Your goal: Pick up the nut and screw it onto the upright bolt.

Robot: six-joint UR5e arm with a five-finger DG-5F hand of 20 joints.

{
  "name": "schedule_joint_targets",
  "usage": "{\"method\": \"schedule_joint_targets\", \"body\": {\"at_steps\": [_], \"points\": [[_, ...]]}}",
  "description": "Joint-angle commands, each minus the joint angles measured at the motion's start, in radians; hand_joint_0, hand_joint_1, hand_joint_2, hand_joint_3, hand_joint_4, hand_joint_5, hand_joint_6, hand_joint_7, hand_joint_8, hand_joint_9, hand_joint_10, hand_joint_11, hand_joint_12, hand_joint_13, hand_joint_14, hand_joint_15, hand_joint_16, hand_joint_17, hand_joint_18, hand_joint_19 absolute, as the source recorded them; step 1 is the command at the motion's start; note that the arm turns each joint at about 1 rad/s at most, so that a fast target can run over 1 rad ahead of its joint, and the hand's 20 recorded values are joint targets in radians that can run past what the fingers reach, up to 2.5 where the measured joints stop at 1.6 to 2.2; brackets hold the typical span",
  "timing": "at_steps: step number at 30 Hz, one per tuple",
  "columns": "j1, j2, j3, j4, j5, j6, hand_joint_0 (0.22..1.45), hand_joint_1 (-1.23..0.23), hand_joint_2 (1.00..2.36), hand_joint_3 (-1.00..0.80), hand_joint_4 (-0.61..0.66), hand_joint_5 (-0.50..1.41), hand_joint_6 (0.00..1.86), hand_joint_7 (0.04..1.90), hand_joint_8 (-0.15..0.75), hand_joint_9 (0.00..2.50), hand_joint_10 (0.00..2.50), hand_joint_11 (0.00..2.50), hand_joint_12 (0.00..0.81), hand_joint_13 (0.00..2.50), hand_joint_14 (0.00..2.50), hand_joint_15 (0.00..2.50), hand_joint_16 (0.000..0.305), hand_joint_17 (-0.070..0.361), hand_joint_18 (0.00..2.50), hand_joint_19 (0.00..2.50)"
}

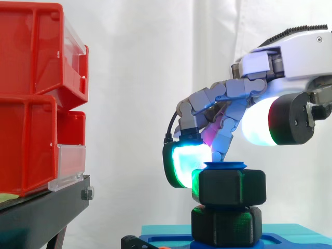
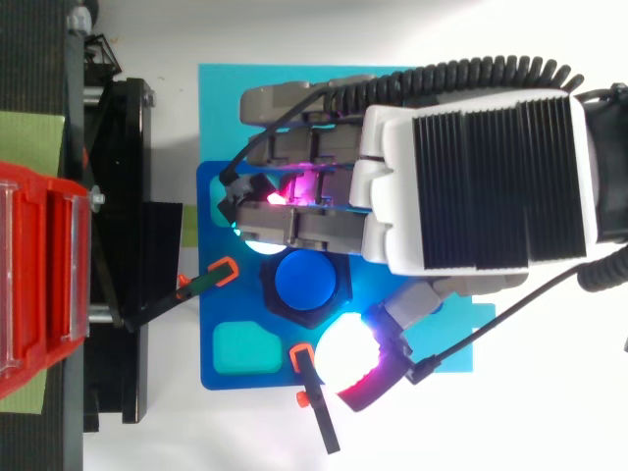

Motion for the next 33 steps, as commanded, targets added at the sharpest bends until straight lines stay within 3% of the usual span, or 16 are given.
{"method": "schedule_joint_targets", "body": {"at_steps": [1, 14, 20, 24, 31, 33], "points": [[-0.007, 0.000, 0.000, -0.003, 0.000, 0.000, 0.53, -0.22, 1.00, -0.50, 0.17, -0.01, 0.62, 1.29, 0.255, 0.94, 0.00, 0.00, 0.213, 0.75, 0.00, 0.00, 0.020, 0.044, 0.43, 0.00], [-0.022, 0.000, 0.000, -0.009, -0.002, 0.001, 0.53, -0.21, 1.00, -0.50, 0.15, 0.02, 0.63, 1.24, 0.256, 1.09, 0.00, 0.00, 0.205, 0.80, 0.00, 0.00, 0.018, 0.042, 0.46, 0.00], [-0.027, 0.000, 0.023, -0.011, -0.006, 0.001, 0.53, -0.21, 1.00, -0.50, 0.18, 0.03, 0.50, 1.45, 0.260, 1.09, 0.00, 0.00, 0.207, 0.80, 0.00, 0.00, 0.019, 0.043, 0.46, 0.00], [-0.030, 0.000, 0.052, -0.014, -0.017, 0.001, 0.53, -0.21, 1.00, -0.50, 0.16, 0.00, 0.50, 1.33, 0.260, 1.07, 0.00, 0.00, 0.208, 0.79, 0.00, 0.00, 0.020, 0.044, 0.46, 0.00], [-0.032, 0.000, 0.066, -0.008, -0.029, 0.001, 0.52, -0.21, 1.00, -0.50, 0.21, -0.04, 0.51, 1.14, 0.256, 1.05, 0.00, 0.00, 0.212, 0.79, 0.00, 0.00, 0.020, 0.046, 0.45, 0.00], [-0.025, 0.000, 0.066, -0.006, -0.029, 0.001, 0.52, -0.21, 1.00, -0.50, 0.23, -0.05, 0.50, 1.07, 0.254, 1.04, 0.00, 0.00, 0.211, 0.78, 0.00, 0.00, 0.021, 0.046, 0.45, 0.00]]}}
